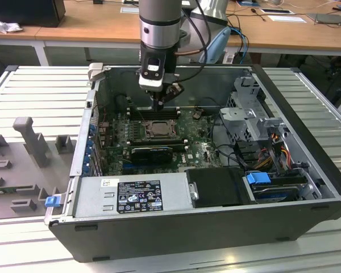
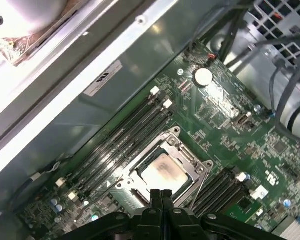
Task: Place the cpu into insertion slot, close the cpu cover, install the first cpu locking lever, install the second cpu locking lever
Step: 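Install the first cpu locking lever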
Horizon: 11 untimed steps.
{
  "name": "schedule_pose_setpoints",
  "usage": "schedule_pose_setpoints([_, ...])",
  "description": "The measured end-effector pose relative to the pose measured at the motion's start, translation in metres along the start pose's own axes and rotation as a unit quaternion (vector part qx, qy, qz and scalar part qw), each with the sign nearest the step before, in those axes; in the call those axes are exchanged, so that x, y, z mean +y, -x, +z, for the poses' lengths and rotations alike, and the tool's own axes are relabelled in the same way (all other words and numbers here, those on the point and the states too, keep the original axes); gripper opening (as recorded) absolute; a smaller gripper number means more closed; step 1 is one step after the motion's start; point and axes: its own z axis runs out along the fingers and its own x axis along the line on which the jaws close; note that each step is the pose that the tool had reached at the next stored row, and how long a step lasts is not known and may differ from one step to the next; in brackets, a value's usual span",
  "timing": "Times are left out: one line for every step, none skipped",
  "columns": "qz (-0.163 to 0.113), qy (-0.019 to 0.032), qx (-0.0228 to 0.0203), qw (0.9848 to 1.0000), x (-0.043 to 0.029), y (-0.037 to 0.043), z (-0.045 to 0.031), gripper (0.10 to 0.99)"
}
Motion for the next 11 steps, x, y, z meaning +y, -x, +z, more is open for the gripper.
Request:
schedule_pose_setpoints([-0.013,-0.0002,0.0005,0.9999,-0.0001,0.0,0.0002,0.106])
schedule_pose_setpoints([-0.023,-0.0003,0.001,0.9997,-0.0001,0.0,0.0002,0.106])
schedule_pose_setpoints([-0.036,-0.0005,0.0016,0.9994,-0.0001,0.0,0.0003,0.106])
schedule_pose_setpoints([-0.045,-0.0005,0.002,0.999,-0.0001,0.0,0.0004,0.106])
schedule_pose_setpoints([-0.058,-0.0007,0.0027,0.9983,-0.0001,0.0,0.0005,0.106])
schedule_pose_setpoints([-0.072,-0.0008,0.0033,0.9974,-0.0001,0.0,0.0006,0.106])
schedule_pose_setpoints([-0.08,-0.0009,0.0036,0.9968,-0.0001,0.0,0.0007,0.106])
schedule_pose_setpoints([-0.093,-0.001,0.0042,0.9957,-0.0001,0.0,0.0008,0.106])
schedule_pose_setpoints([-0.11,-0.0012,0.005,0.994,-0.0001,0.0,0.0009,0.106])
schedule_pose_setpoints([-0.118,-0.0013,0.0054,0.993,-0.0001,0.0,0.001,0.106])
schedule_pose_setpoints([-0.127,-0.0014,0.0058,0.9919,-0.0001,0.0,0.001,0.106])
